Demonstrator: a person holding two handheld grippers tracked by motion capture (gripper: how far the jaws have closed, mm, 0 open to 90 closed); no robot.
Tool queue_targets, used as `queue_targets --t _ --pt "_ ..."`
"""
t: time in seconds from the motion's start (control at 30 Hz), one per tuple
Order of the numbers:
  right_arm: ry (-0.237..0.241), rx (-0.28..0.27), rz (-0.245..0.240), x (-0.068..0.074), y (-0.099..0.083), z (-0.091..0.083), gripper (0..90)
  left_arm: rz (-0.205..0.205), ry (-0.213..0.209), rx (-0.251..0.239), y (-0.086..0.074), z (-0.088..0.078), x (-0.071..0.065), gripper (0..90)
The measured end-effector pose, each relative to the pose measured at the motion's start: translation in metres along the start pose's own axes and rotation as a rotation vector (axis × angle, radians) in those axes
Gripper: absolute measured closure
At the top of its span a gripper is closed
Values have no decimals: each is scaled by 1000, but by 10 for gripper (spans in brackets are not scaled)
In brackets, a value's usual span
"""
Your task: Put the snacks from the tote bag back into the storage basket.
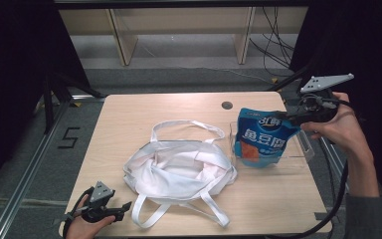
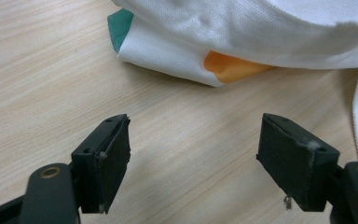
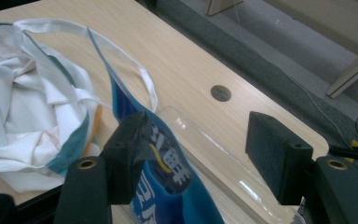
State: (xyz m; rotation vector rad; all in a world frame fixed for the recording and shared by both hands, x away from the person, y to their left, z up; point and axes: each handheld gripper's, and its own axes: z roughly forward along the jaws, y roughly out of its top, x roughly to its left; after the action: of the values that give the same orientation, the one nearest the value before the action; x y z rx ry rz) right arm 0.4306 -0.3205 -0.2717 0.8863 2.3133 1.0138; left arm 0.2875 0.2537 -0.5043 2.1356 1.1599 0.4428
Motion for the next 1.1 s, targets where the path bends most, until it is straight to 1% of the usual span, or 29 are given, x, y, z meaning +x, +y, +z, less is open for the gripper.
queue_targets --t 0.03,0.07,0.1,0.13,0.17,0.2,0.23,0.27,0.3,0.33,0.37,0.4,0.43,0.5,0.53,0.57,0.6,0.63,0.73,0.77,0.8,0.83,0.87,0.9,0.93,0.97,1.0,1.07,1.1 --pt "-5 -7 1 -1 -1 0 393 0 0 0 0 0 0 244" --pt "-4 -7 26 1 -3 -2 392 2 -4 7 0 -1 0 244" --pt "-14 -15 19 0 -4 -3 391 2 -7 12 1 -1 0 244" --pt "-8 -8 8 -1 -5 -5 387 4 -6 8 0 -1 0 243" --pt "-10 -11 29 -1 -7 -6 382 -2 -2 5 0 0 0 243" --pt "-16 -16 37 0 -9 -7 377 -8 -4 1 0 0 0 243" --pt "-19 -25 55 1 -11 -8 377 -5 -8 13 0 -1 0 244" --pt "-21 -27 56 1 -13 -9 378 -10 -1 -2 0 0 0 243" --pt "-21 -28 68 2 -15 -9 379 4 -7 11 1 -1 1 244" --pt "-15 -20 71 2 -18 -10 378 0 2 -1 0 0 0 243" --pt "-15 -15 74 3 -20 -11 377 -11 -8 9 0 -1 0 244" --pt "-22 -30 76 3 -22 -12 375 -18 -1 -9 0 1 -1 244" --pt "-33 -48 80 3 -25 -13 373 -8 0 -1 0 0 0 243" --pt "-43 -52 90 2 -28 -15 371 -9 11 -5 0 1 -1 243" --pt "-43 -42 103 2 -31 -16 369 -10 10 -4 0 1 -1 244" --pt "-49 -51 105 2 -32 -16 366 -5 -4 13 0 -1 0 243" --pt "-46 -46 101 1 -34 -17 365 -7 -1 8 0 0 -1 243" --pt "-43 -54 113 2 -36 -18 364 -7 0 4 0 0 0 244" --pt "-64 -83 119 4 -42 -20 357 -10 9 -5 0 1 -1 243" --pt "-65 -82 125 5 -45 -20 355 3 0 10 0 -1 0 243" --pt "-61 -64 129 6 -46 -21 355 -5 -4 10 0 -1 0 243" --pt "-70 -69 138 7 -49 -21 355 -7 0 0 0 0 0 243" --pt "-76 -68 136 8 -51 -21 355 -5 -7 12 0 -1 0 243" --pt "-88 -66 138 8 -53 -20 350 -8 0 -1 0 0 0 243" --pt "-93 -66 133 9 -56 -20 348 -5 -1 3 0 0 0 244" --pt "-92 -83 154 11 -58 -19 348 -5 -1 3 0 0 0 244" --pt "-95 -100 154 11 -61 -20 345 -8 -5 9 0 0 0 243" --pt "-89 -80 167 11 -65 -22 340 1 5 5 0 0 0 244" --pt "-96 -90 171 12 -67 -22 340 -12 10 -4 0 1 -1 244"
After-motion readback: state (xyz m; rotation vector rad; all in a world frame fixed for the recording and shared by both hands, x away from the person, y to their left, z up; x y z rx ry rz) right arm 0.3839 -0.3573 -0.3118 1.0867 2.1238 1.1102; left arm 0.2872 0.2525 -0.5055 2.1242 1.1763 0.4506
